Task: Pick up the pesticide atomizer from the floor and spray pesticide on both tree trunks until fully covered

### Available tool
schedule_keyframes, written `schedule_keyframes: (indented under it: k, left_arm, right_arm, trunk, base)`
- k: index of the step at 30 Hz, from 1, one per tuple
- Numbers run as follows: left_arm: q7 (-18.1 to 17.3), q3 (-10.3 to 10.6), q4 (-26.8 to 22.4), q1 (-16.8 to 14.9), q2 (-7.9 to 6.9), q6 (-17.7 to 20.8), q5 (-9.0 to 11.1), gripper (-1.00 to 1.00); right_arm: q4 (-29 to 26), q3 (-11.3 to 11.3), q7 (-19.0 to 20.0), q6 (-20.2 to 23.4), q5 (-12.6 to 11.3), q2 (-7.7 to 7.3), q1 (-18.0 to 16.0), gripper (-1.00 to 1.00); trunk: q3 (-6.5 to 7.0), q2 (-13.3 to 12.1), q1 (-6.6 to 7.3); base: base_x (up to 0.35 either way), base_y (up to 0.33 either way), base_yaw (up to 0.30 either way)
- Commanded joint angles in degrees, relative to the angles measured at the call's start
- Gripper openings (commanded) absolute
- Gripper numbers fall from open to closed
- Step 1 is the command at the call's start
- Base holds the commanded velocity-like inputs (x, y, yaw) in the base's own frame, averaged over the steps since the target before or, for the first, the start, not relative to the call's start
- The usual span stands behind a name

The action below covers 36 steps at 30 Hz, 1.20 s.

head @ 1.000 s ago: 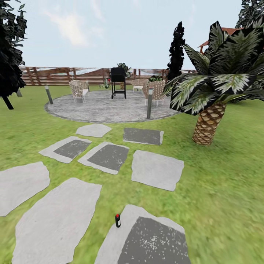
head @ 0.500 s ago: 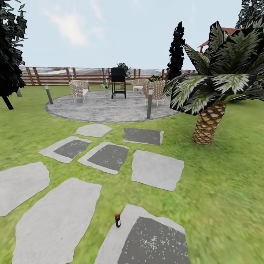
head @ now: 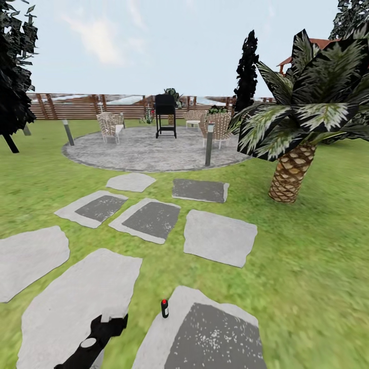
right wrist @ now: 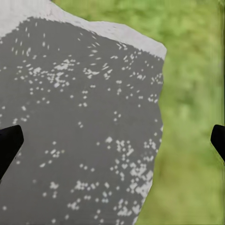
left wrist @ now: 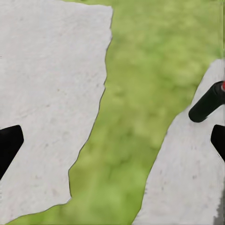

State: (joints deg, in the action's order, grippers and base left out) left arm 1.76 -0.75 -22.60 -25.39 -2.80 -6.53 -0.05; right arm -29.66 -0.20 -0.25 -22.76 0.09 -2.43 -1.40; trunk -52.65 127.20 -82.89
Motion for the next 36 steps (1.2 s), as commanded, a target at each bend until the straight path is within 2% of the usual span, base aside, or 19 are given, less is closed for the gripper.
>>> schedule_keyframes:
  k: [1,2,4,7,8,9,10,11,14,19,26,36]
  left_arm:
    - [-0.04,0.02,-0.03,-0.06,0.07,0.04,-0.1,1.0]
    - [-0.14,0.07,-0.08,-0.13,0.15,0.1,-0.23,1.0]
    - [-0.3,0.19,0.05,-0.21,0.09,-0.12,-0.43,1.0]
    - [-0.21,0.13,0.0,-0.17,-0.14,-0.35,-0.44,1.0]
    - [-0.14,0.02,-0.16,-0.15,-0.32,-0.44,-0.13,1.0]
    - [-0.17,-0.01,-0.2,-0.16,-0.37,-0.43,-0.04,1.0]
    - [-0.28,0.0,-0.28,-0.12,-0.09,-0.58,0.1,1.0]
    - [-0.35,0.03,-0.3,-0.08,0.06,-0.73,0.03,1.0]
    - [-0.55,0.21,-0.4,-0.06,0.38,-1.09,-0.24,1.0]
    - [-0.74,0.35,-0.47,0.16,0.21,-1.27,-0.27,1.0]
    - [-0.78,0.24,-1.3,-0.02,0.39,-1.16,0.03,1.0]
    - [-0.76,0.28,-1.43,-0.09,0.46,-1.12,0.0,1.0]
  right_arm:
    - [-0.37,-0.01,-0.02,0.0,-0.02,-0.01,-0.12,1.0]
    - [-1.28,-0.02,-0.05,0.0,-0.03,-0.02,-0.7,1.0]
    - [-4.03,0.01,-0.05,0.1,-0.05,0.16,-4.22,1.0]
    - [-5.36,0.02,-0.07,0.38,-0.07,0.33,-8.22,1.0]
    - [-5.81,0.06,-0.09,0.54,-0.08,0.5,-11.36,1.0]
    - [-5.89,0.07,-0.09,0.59,-0.09,0.57,-12.39,1.0]
    - [-5.87,0.08,-0.1,0.98,-0.09,0.73,-16.81,1.0]
    - [-5.86,0.06,-0.1,1.54,-0.11,0.77,-18.65,1.0]
    - [-6.05,-0.04,-0.07,3.63,-0.2,0.68,-21.29,1.0]
    - [-4.26,-0.01,-0.02,5.02,-0.16,-0.15,-22.42,1.0]
    - [-0.15,0.11,0.04,5.05,-0.1,-0.29,-22.58,1.0]
    - [0.21,0.01,0.08,5.1,-0.09,-0.34,-22.58,1.0]
  trunk:
    - [0.0,0.0,0.0]
    - [0.0,0.0,0.0]
    - [0.0,0.0,0.0]
    - [0.0,0.0,0.0]
    - [0.0,0.0,0.0]
    - [0.0,0.0,0.0]
    - [0.0,0.0,0.0]
    - [0.0,0.0,0.0]
    - [0.0,0.0,0.0]
    - [0.0,0.0,0.0]
    - [0.04,0.0,0.0]
    - [0.29,0.0,0.0]
  base:
    - [0.0,0.0,0.0]
    - [0.0,0.0,0.0]
    - [0.0,0.0,0.0]
    - [0.0,0.0,0.0]
    - [0.0,0.0,0.0]
    - [0.0,0.0,0.0]
    - [0.0,0.0,0.0]
    - [0.0,0.0,0.0]
    - [0.0,0.0,0.0]
    - [0.028,0.049,0.0]
    - [0.094,0.252,-0.026]
    - [0.03,0.272,-0.255]
